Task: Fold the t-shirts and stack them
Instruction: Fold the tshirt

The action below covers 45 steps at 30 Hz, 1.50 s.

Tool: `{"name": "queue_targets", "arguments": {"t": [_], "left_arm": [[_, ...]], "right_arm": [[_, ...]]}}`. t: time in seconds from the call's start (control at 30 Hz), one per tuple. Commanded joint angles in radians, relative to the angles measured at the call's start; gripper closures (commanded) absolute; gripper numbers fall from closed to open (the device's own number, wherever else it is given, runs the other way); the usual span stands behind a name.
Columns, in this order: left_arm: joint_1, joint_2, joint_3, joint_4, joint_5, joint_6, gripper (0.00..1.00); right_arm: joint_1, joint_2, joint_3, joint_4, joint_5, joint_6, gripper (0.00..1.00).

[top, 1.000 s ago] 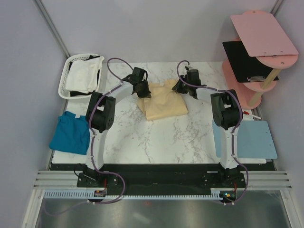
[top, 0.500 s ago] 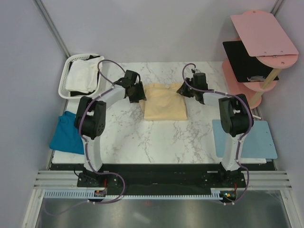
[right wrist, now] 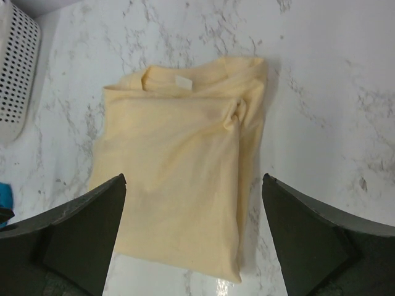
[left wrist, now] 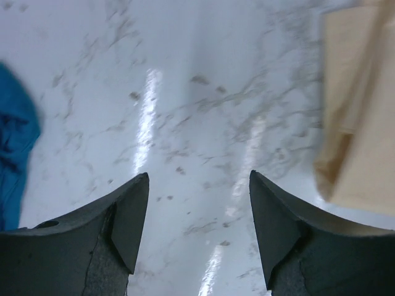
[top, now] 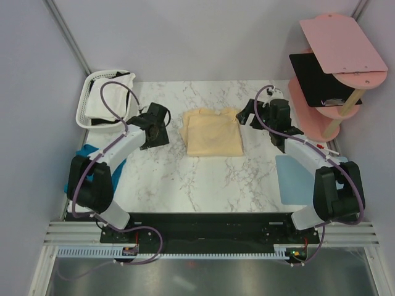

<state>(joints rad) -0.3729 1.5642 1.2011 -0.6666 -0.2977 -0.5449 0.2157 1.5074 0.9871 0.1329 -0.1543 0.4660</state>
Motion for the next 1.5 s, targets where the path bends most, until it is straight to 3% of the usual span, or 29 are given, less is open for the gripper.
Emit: {"name": "queue_targets", "arguments": {"t": [0.0, 0.23, 0.4, 0.67, 0.83, 0.93, 0.97, 1.0, 1.03, 1.27, 1.47], "left_arm": [[-0.004, 0.123, -0.006, -0.365, -0.313, -0.174, 0.27], [0.003, 0.286, -0.06, -0.448, -0.351, -0.3, 0.2], [0.049, 0.342, -0.029, -0.521, -0.435, -0.369, 0.04], [0.196, 0.347, -0.104, -0.322, -0.397, -0.219, 0.01], [0.27, 0.382, -0.094, -0.309, -0.376, -0.19, 0.03], [0.296, 0.356, -0.106, -0.289, -0.366, -0.185, 0.23], [0.302, 0.353, -0.106, -0.286, -0.365, -0.184, 0.63], [0.308, 0.355, -0.104, -0.287, -0.365, -0.185, 0.86], [0.319, 0.358, -0.101, -0.288, -0.36, -0.185, 0.98], [0.31, 0.341, -0.095, -0.266, -0.305, -0.175, 0.98], [0.177, 0.29, -0.071, -0.254, -0.259, -0.115, 0.98]], "right_arm": [[-0.001, -0.036, -0.079, -0.049, 0.019, -0.015, 0.02], [-0.007, -0.036, -0.123, -0.052, -0.027, -0.007, 0.02], [-0.012, -0.041, -0.143, -0.055, -0.048, -0.02, 0.02], [-0.013, 0.002, -0.157, -0.044, -0.086, -0.012, 0.02], [-0.015, 0.017, -0.153, -0.041, -0.119, -0.007, 0.02], [-0.015, 0.025, -0.153, -0.044, -0.129, -0.009, 0.02], [-0.015, 0.025, -0.154, -0.044, -0.134, -0.009, 0.02], [-0.013, 0.027, -0.153, -0.045, -0.133, -0.01, 0.02], [-0.015, 0.027, -0.154, -0.047, -0.134, -0.012, 0.02], [-0.016, 0.022, -0.162, -0.058, -0.128, -0.021, 0.02], [-0.015, 0.037, -0.165, -0.056, -0.125, -0.018, 0.02]]}}
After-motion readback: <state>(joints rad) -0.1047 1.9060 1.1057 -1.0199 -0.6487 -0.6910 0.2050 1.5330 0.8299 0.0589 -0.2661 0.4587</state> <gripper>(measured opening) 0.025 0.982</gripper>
